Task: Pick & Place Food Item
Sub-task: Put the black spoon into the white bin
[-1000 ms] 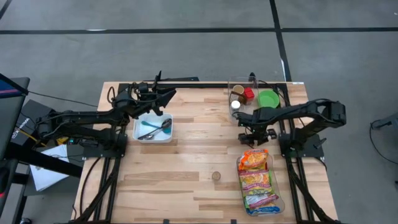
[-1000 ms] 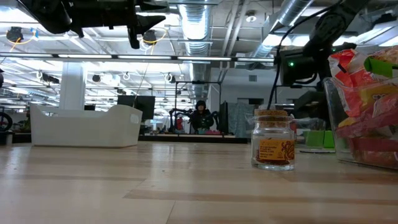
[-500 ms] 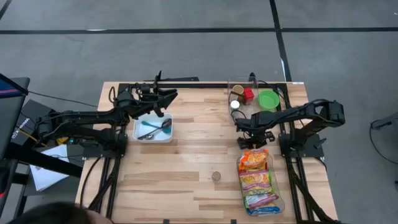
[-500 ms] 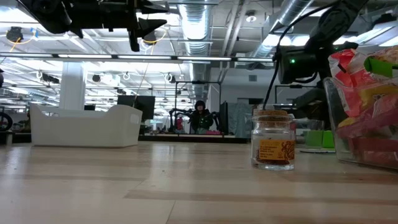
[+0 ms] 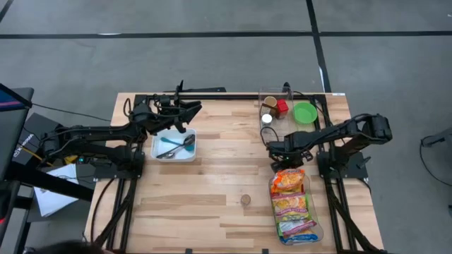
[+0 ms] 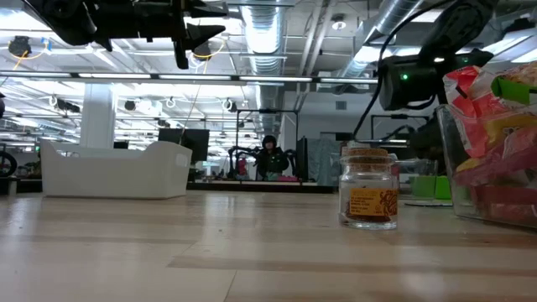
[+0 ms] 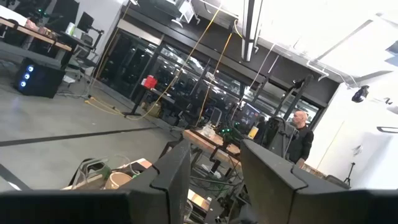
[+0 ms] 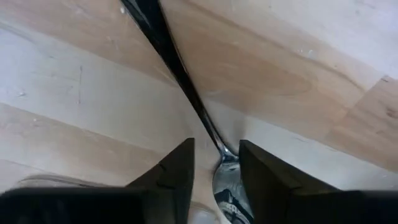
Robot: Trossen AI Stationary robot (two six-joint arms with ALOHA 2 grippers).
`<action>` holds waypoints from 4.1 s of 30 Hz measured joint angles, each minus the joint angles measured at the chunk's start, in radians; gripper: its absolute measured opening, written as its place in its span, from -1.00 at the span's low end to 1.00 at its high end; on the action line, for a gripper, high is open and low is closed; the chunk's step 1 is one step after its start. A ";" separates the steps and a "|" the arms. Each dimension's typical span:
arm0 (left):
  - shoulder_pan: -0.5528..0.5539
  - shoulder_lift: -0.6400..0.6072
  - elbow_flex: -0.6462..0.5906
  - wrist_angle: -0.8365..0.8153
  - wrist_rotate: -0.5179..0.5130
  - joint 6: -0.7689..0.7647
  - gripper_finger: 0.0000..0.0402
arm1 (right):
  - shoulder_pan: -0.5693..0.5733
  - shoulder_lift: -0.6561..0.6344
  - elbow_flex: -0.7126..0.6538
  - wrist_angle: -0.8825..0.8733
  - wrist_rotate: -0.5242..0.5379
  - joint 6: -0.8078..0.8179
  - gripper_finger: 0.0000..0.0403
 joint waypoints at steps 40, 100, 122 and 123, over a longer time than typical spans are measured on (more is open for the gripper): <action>-0.027 0.000 0.000 -0.001 0.014 0.008 -0.33 | 0.049 -0.006 0.090 0.025 0.042 -0.132 -0.80; 0.010 0.000 0.001 -0.061 0.002 0.038 -0.33 | 0.012 -0.129 -0.080 0.120 -0.022 -0.070 -1.00; 0.009 0.000 0.000 -0.071 0.002 0.045 -0.33 | -0.018 -0.195 -0.079 0.139 -0.074 -0.183 -1.00; 0.009 0.000 0.000 -0.072 0.002 0.045 -0.33 | -0.020 -0.195 -0.079 0.139 -0.073 -0.188 -1.00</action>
